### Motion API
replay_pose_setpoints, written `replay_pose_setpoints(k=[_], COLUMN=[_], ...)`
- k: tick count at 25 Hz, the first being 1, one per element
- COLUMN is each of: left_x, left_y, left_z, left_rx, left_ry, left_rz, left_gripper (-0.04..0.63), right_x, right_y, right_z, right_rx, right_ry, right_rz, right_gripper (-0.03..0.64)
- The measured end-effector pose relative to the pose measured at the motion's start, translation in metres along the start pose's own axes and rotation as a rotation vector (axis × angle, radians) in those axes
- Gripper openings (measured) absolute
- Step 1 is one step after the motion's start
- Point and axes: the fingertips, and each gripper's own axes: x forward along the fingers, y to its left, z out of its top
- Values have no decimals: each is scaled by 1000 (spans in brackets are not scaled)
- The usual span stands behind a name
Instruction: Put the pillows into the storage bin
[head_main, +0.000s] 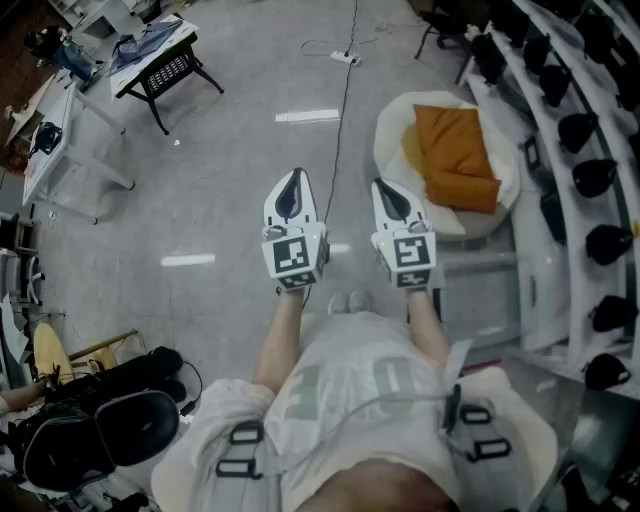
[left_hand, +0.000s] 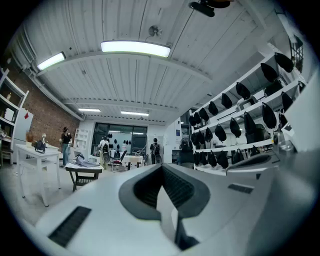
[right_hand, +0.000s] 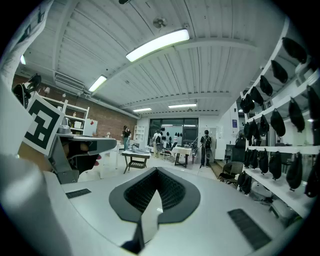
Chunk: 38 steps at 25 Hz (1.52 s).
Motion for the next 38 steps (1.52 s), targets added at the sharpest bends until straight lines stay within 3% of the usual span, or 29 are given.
replay_pose_setpoints(k=[5, 14, 24, 30, 34, 38], left_x=[7, 9, 23, 68, 110, 169], left_y=[-7, -25, -31, -30, -28, -29], left_z=[-1, -8, -18, -33, -55, -72], left_rx=[-1, 4, -3, 32, -1, -6], left_ry=[6, 32, 54, 87, 154, 182], left_rz=[-9, -10, 27, -9, -30, -75], left_gripper=[8, 8, 8, 8, 8, 8], right_x=[7, 2, 10, 46, 78, 120], right_y=[-5, -24, -57, -82, -101, -140], right_z=[1, -6, -28, -33, -32, -44], right_rx=[7, 112, 88, 59, 78, 72], right_ry=[-5, -40, -2, 36, 64, 80], right_rz=[1, 12, 1, -29, -35, -97], right_gripper=[8, 8, 8, 8, 8, 8])
